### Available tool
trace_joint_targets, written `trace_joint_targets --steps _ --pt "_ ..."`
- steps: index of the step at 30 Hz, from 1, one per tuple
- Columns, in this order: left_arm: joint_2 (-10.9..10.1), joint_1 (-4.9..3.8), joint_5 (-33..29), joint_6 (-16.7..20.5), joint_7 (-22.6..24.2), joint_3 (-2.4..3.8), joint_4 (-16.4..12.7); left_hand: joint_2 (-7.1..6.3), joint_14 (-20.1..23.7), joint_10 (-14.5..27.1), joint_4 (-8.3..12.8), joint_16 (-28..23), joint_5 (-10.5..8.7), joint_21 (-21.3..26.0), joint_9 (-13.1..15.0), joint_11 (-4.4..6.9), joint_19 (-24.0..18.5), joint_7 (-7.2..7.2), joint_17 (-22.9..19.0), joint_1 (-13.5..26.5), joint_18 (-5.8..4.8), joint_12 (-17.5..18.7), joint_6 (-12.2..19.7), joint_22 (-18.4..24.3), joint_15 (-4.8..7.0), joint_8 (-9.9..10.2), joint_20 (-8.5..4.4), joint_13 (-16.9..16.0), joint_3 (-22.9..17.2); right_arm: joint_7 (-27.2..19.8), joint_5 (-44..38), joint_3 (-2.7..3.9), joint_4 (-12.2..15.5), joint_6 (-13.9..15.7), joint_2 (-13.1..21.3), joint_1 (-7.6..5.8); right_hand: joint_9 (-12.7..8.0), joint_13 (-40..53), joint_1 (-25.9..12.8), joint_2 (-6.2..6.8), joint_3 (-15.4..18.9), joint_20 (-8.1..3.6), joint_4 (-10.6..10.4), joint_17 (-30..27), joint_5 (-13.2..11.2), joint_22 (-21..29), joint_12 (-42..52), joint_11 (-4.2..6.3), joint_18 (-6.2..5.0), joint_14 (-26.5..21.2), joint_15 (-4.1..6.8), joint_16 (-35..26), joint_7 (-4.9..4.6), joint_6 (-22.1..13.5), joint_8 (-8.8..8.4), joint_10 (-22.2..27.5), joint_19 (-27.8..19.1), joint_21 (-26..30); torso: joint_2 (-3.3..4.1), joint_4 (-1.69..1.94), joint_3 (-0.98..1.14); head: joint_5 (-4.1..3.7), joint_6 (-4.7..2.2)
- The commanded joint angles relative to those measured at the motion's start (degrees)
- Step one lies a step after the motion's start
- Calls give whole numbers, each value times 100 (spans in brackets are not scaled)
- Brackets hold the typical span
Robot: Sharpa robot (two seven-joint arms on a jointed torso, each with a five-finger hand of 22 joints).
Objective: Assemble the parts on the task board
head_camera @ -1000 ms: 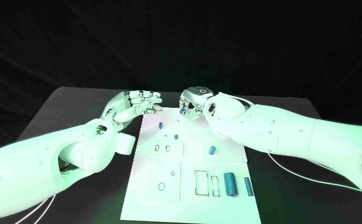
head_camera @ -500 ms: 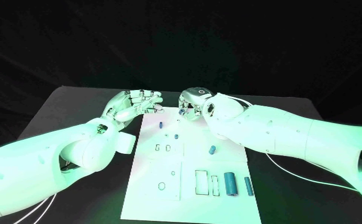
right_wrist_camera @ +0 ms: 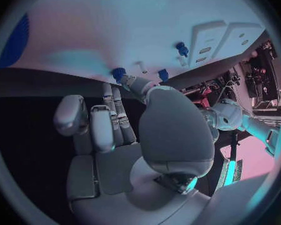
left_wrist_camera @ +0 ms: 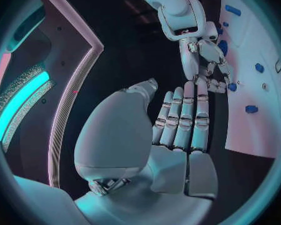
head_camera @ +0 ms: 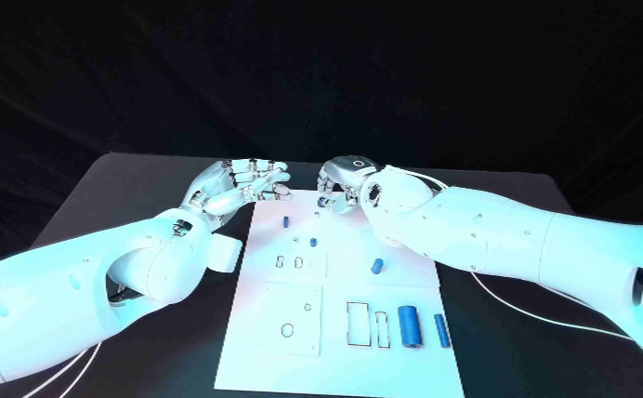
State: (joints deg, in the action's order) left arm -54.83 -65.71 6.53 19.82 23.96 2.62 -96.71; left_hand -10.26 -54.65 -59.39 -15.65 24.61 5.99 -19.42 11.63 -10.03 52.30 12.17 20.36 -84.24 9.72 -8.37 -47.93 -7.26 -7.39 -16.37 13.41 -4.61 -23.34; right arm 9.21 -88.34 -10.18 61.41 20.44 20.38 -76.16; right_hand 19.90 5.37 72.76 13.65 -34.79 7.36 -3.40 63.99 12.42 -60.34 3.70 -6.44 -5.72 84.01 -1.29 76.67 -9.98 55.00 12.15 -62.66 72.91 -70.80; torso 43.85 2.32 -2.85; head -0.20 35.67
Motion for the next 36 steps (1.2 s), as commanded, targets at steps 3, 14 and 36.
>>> trace_joint_targets --steps 3,14,36 --pt "10 -11 -10 -119 20 5 3 -46 35 39 -1 17 -34 16 5 -8 -26 141 5 -6 68 34 39 5 18 13 -5 7 -19 -107 32 -2 64 115 43 3 -9 -81 40 61 166 37 21 -275 15 261 41 -31 -107 -28 -53 -160 -2 -179 -125 281 -172 219 -1 -6 6 11 -1" --pt "-37 -12 -10 -138 19 4 63 -47 39 41 -2 19 -36 17 6 -9 -28 142 8 -1 69 36 42 7 17 12 -3 7 -21 -41 232 33 1009 306 944 -81 30 -56 107 52 298 5 20 -191 24 73 340 25 -72 28 -9 -91 25 -183 -171 42 -34 129 -38 -85 31 31 -22" --pt "-93 -11 -56 -165 94 3 260 -48 643 510 49 -513 -40 353 2 -172 -456 254 -103 57 65 306 390 220 -197 158 203 75 25 51 1990 102 1567 -221 2323 -220 361 6367 712 -140 2407 -115 -661 1532 50 -1137 7220 200 144 393 115 949 68 -530 -117 -1281 613 -562 -92 -203 100 48 -25"
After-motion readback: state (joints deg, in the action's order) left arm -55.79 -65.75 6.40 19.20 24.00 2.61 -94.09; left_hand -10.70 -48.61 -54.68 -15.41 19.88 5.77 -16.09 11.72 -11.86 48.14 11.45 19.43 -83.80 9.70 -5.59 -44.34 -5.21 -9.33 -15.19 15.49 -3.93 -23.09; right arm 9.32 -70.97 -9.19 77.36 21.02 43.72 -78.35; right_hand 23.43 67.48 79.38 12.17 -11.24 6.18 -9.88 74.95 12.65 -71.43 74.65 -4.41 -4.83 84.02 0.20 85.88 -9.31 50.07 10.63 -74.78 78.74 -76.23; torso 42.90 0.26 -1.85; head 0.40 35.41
